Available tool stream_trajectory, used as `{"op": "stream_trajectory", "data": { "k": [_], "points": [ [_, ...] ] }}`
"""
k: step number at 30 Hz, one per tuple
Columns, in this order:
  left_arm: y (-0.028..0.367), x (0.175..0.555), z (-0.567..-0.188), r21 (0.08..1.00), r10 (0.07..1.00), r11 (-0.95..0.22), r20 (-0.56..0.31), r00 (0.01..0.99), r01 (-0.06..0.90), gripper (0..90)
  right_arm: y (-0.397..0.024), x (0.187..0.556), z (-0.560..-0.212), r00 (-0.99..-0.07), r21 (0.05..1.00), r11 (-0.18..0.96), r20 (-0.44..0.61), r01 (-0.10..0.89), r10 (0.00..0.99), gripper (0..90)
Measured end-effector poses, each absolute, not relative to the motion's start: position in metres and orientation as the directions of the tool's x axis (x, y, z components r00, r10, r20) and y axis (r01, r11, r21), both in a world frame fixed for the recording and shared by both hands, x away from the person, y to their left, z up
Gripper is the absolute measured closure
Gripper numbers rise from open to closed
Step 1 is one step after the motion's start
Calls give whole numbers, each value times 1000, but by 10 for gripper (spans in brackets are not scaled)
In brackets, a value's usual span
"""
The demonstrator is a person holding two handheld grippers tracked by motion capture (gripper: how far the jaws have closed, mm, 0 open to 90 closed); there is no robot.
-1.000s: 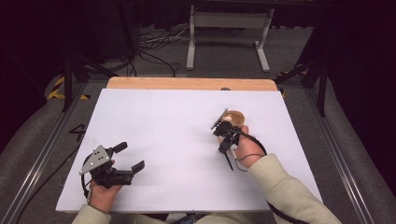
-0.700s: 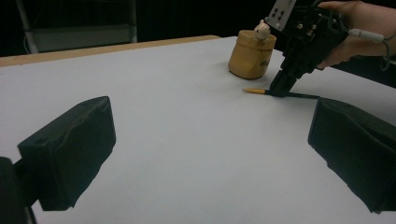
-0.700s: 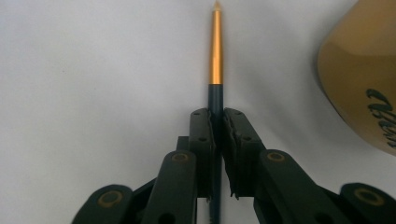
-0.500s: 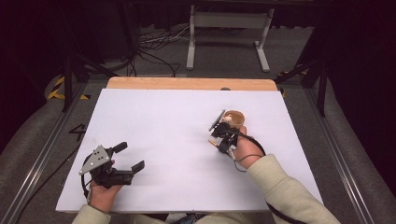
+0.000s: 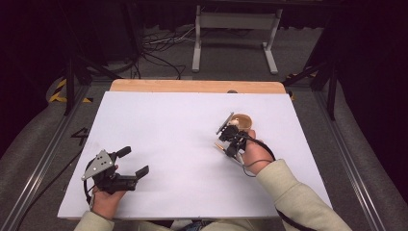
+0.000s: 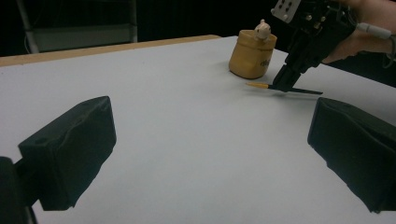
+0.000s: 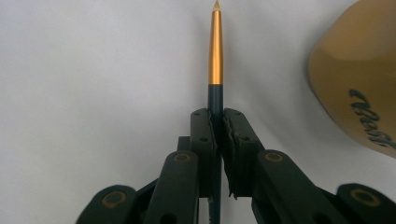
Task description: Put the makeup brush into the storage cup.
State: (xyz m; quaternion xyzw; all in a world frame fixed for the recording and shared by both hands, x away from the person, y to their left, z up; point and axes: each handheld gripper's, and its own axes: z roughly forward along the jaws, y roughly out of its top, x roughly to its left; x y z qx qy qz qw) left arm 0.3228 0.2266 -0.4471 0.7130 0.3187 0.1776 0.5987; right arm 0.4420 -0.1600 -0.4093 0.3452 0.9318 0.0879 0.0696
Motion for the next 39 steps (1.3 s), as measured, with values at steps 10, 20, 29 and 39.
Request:
{"op": "stream_trajectory", "data": {
  "k": [10, 20, 29, 39],
  "points": [
    [226, 323, -447, 966, 669, -80, -130, 732, 245, 18, -163, 431, -376, -767, 344, 743, -90, 575, 635, 833],
    [226, 323, -447, 966, 670, -82, -128, 731, 244, 19, -167, 416, -350, -763, 500, 705, -124, 504, 634, 833],
    [226, 323, -447, 966, 670, -81, -130, 730, 247, 20, -176, 408, -332, -747, 612, 637, -111, 468, 656, 834],
    [226, 323, -448, 966, 671, -78, -133, 729, 248, 20, -188, 398, -326, -729, 740, 544, -107, 395, 676, 833]
  ]
}}
